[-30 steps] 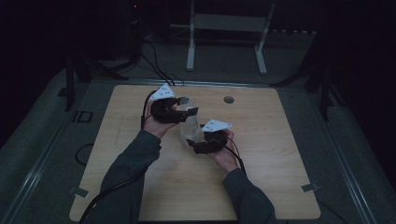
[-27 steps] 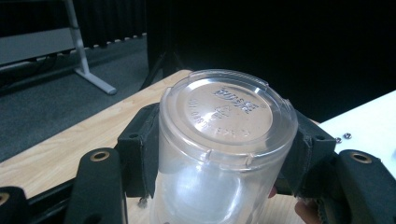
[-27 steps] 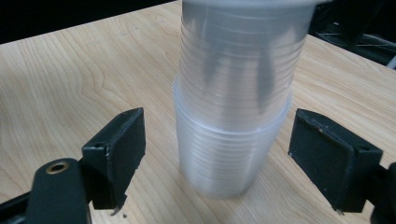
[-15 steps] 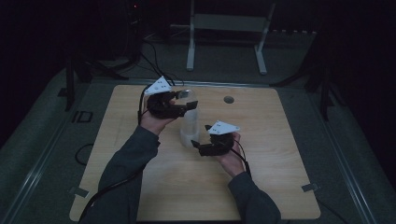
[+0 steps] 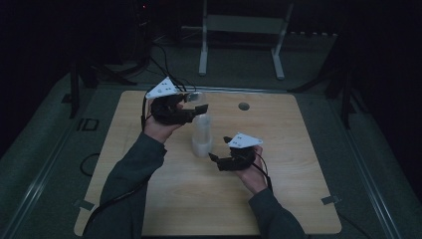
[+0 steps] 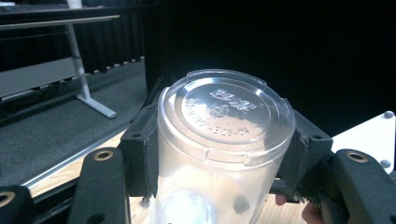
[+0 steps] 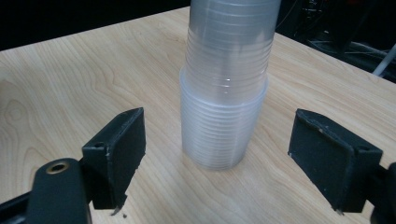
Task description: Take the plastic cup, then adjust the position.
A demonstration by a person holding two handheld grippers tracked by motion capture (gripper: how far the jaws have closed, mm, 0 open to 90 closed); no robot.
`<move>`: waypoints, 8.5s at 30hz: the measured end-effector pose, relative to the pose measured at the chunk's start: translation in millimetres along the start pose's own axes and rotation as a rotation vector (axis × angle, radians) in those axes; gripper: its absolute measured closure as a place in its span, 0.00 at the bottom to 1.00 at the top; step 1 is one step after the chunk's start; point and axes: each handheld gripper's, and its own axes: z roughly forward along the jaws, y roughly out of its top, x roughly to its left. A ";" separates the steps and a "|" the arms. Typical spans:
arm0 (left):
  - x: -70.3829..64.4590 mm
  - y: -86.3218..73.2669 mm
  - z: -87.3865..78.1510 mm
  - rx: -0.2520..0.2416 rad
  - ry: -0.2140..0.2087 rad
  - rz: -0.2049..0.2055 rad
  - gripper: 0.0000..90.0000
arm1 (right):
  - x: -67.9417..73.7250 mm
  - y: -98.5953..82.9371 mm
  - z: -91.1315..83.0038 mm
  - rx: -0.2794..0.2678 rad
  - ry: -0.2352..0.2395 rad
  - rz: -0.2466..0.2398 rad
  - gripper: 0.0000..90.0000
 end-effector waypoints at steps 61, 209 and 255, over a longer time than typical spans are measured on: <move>-8.5 -66.5 -77.8 0.003 0.036 -0.047 0.44 | 20.3 -8.2 -9.9 -0.010 0.059 -0.001 0.39; -22.2 -123.9 -46.2 -0.173 -0.280 -0.334 0.46 | 57.3 22.7 11.2 -0.253 0.374 0.065 0.25; -20.6 -114.4 -59.9 -0.136 -0.192 -0.254 0.31 | 51.7 16.4 5.9 -0.202 0.311 0.043 0.32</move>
